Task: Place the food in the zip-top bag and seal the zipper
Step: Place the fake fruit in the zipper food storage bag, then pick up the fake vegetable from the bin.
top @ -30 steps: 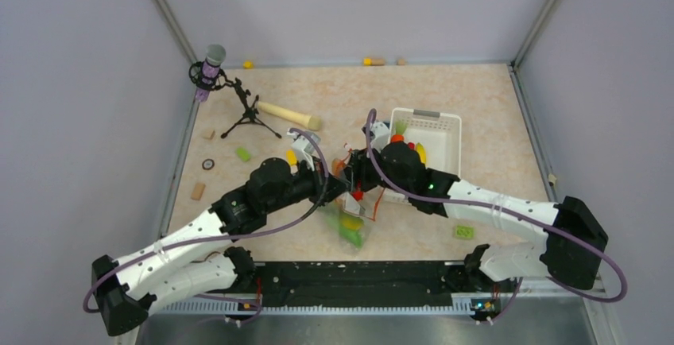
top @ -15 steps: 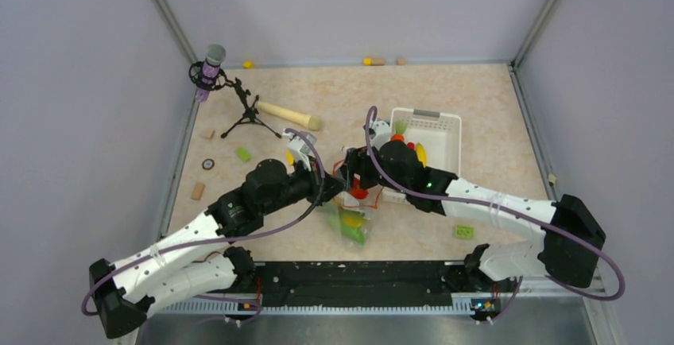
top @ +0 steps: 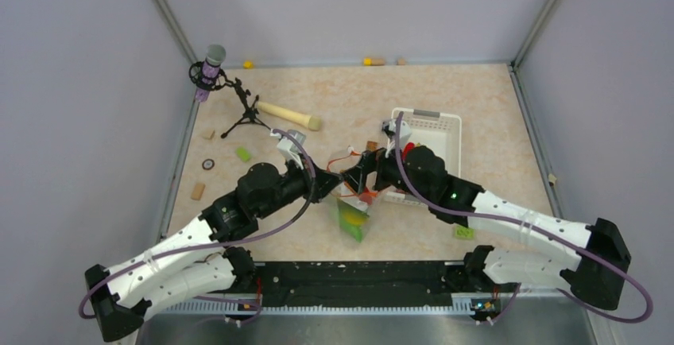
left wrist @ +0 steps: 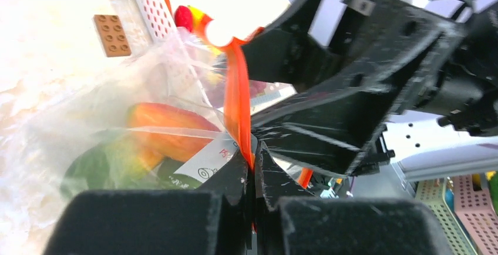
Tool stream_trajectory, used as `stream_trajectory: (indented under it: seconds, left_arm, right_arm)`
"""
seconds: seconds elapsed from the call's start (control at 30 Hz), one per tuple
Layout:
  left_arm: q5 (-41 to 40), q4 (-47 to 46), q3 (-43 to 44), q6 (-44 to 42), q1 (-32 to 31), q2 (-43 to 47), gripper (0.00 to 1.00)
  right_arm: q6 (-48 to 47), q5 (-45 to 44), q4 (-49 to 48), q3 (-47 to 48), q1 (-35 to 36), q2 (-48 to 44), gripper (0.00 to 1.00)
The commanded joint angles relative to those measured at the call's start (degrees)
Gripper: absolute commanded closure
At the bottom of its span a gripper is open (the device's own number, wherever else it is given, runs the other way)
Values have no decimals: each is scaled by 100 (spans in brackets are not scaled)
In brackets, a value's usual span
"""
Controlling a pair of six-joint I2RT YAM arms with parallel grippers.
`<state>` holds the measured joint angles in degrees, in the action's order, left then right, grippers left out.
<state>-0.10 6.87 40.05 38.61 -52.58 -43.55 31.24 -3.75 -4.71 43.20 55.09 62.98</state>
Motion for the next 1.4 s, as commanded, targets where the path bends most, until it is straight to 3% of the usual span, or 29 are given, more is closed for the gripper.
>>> stream_trajectory:
  seconds: [0.0, 0.33, 0.6, 0.67, 0.73, 0.9, 1.07, 1.37]
  left_arm:
    - [-689, -175, -126, -31, 11, 116, 100]
    - [-1115, 47, -104, -102, 19, 58, 100]
    - [-1190, 86, -135, -74, 15, 33, 100]
    - [-1218, 93, -169, -84, 19, 76, 100]
    - [-1220, 97, -218, -93, 19, 135, 100]
    - [-1226, 8, -351, -107, 17, 262, 100]
    - [-1166, 32, -355, -112, 16, 239, 100]
    - [-1220, 25, -383, -144, 19, 225, 100]
  right_arm:
    - [-243, -377, -141, -18, 88, -740, 1]
    - [-496, -1350, 254, -397, 81, -1981, 1]
    - [-148, -3644, 1367, -243, 62, -2030, 1]
    - [-143, -3813, 1496, -225, -152, -1888, 1]
    - [-11, -3370, 1686, -162, -780, -1695, 1]
    - [135, -1295, 1449, -129, -2336, -999, 2]
    - [91, -1066, 1289, 268, -2906, -36, 5]
    - [89, -370, 777, 1116, -3608, 1824, 19]
